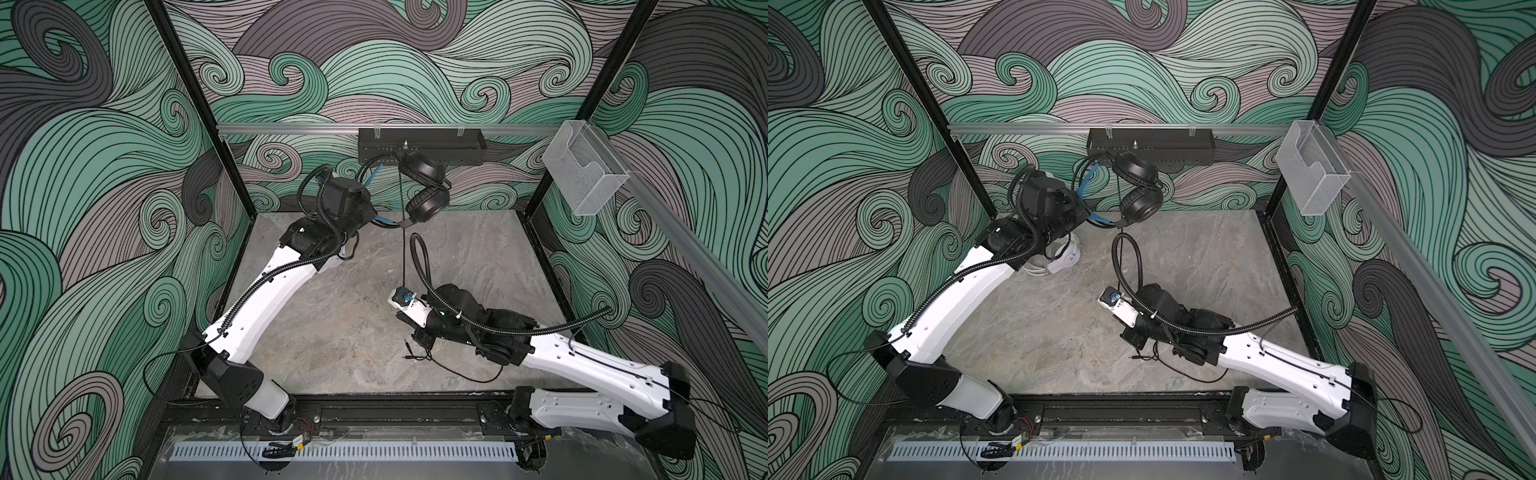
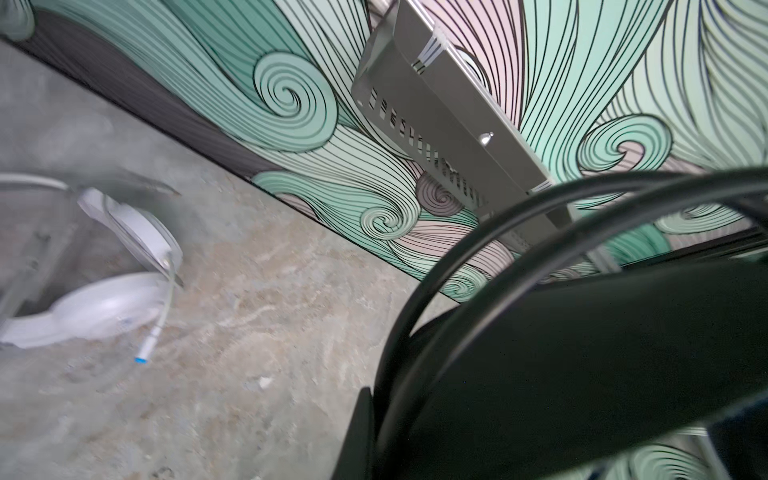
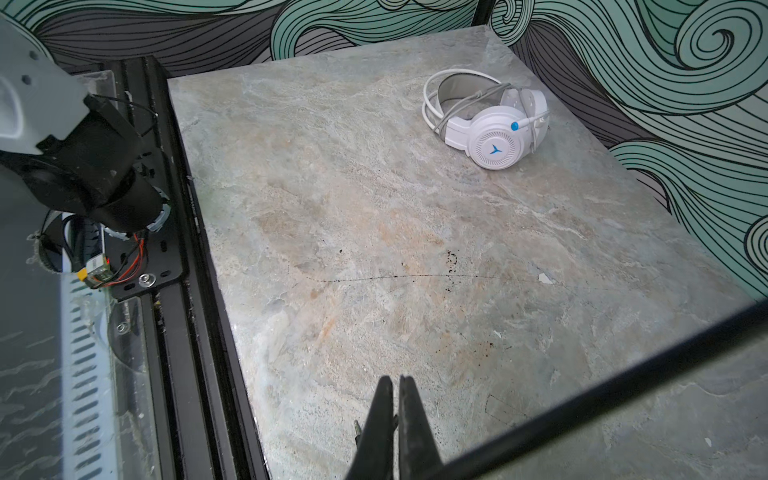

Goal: Wrap the headphones

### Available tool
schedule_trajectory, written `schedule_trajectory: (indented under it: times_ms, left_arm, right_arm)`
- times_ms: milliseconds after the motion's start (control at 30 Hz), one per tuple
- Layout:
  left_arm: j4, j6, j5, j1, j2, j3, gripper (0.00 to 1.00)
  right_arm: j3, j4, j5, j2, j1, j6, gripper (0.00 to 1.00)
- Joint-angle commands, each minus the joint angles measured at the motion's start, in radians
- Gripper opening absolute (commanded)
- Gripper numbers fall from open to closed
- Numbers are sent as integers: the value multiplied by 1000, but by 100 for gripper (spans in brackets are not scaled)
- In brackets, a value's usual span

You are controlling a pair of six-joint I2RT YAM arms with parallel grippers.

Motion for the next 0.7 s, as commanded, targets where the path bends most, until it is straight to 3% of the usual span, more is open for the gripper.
schedule_trajectory:
  times_ms: [0,233,500,667]
  left_arm:
    - [116,172,-200,-24,-33,-28,0]
    - [214,509,-342,-85,-36,-146,0]
    - [310,830,-279,-139,-156,-349,0]
    - [282,914,-293,-156,-226,-426,0]
  right_arm:
    - [97,-87,-2,-12,18,-33,0]
    - [313,-239,91,15,19,-123,0]
    - [507,-378,256,83,2,-290,0]
    - [533,-394,333,106,-7,-401,0]
